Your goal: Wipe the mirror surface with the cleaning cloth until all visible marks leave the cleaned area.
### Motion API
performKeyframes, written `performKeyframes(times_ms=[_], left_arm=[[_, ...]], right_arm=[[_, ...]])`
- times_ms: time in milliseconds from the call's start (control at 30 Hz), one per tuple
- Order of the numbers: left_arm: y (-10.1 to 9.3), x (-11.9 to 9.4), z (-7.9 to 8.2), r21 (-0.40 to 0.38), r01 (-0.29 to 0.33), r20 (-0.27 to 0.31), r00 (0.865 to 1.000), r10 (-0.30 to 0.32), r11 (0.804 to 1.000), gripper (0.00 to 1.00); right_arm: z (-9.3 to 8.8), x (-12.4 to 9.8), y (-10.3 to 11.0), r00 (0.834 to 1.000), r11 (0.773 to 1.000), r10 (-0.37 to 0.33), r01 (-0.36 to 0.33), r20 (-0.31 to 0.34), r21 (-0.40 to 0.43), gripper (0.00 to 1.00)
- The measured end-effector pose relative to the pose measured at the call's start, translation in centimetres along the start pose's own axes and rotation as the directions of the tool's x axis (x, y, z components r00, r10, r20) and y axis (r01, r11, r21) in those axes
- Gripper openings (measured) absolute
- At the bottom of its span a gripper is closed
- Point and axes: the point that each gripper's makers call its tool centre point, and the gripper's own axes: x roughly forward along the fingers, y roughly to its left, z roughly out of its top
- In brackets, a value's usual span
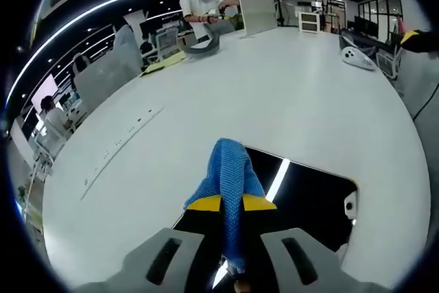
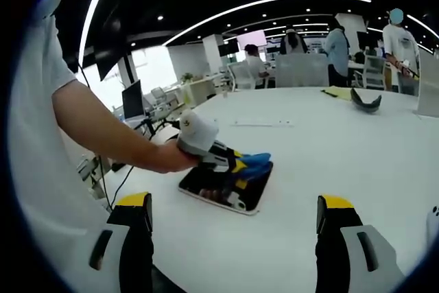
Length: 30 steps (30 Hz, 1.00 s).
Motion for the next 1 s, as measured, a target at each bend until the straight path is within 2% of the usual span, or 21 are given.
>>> performKeyframes(times_ms=[1000], left_arm=[[-1.7,1.6,2.0,0.005,0.024,0.027,0.999,-0.024,1.0,0.06]], right_arm=[[-0.4,-0.7,-0.3,1.0,1.0,-0.014,0.014,-0.007,0.01,1.0]])
